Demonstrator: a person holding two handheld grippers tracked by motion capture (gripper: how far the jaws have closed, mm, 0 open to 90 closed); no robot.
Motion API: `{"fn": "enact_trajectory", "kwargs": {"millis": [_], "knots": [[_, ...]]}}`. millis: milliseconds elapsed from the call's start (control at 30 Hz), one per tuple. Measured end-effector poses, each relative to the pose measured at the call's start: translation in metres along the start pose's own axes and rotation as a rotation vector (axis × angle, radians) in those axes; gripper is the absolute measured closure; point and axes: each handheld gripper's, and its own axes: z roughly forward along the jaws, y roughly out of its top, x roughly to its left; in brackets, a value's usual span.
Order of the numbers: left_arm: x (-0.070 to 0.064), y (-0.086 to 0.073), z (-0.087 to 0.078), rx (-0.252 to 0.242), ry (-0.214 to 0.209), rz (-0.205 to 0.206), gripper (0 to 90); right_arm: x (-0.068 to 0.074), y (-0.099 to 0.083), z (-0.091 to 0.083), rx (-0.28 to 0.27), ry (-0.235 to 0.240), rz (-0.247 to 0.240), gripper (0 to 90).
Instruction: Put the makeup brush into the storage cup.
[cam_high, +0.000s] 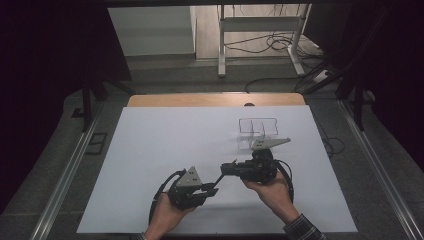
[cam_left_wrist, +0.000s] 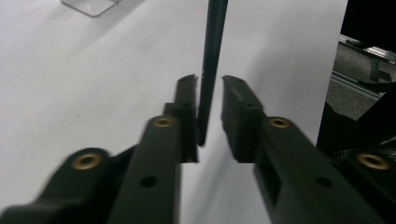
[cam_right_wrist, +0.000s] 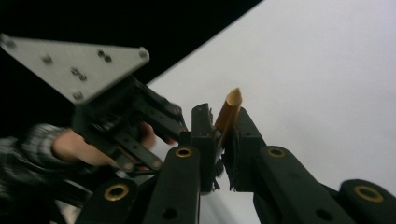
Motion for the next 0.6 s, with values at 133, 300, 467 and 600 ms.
{"fn": "enact_trajectory", "kwargs": {"millis": [133,300,467,600], "knots": [[0.000,0.001,-0.003,-0.012,0.008,-0.007,62.0,0.002,0.000,0.001,0.027,-0.037,-0.039,82.8],[-0.002,0.001,-0.006,-0.006,0.032,-0.003,46.3,0.001,-0.001,0.001,0.036,-0.058,-0.056,82.8],[-0.003,0.000,-0.010,-0.007,0.035,-0.004,33.3,0.002,-0.002,-0.003,0.032,-0.080,-0.084,82.8],[-0.003,-0.002,-0.012,-0.003,0.038,-0.011,27.9,0.003,-0.003,-0.005,0.039,-0.087,-0.102,82.8]]}}
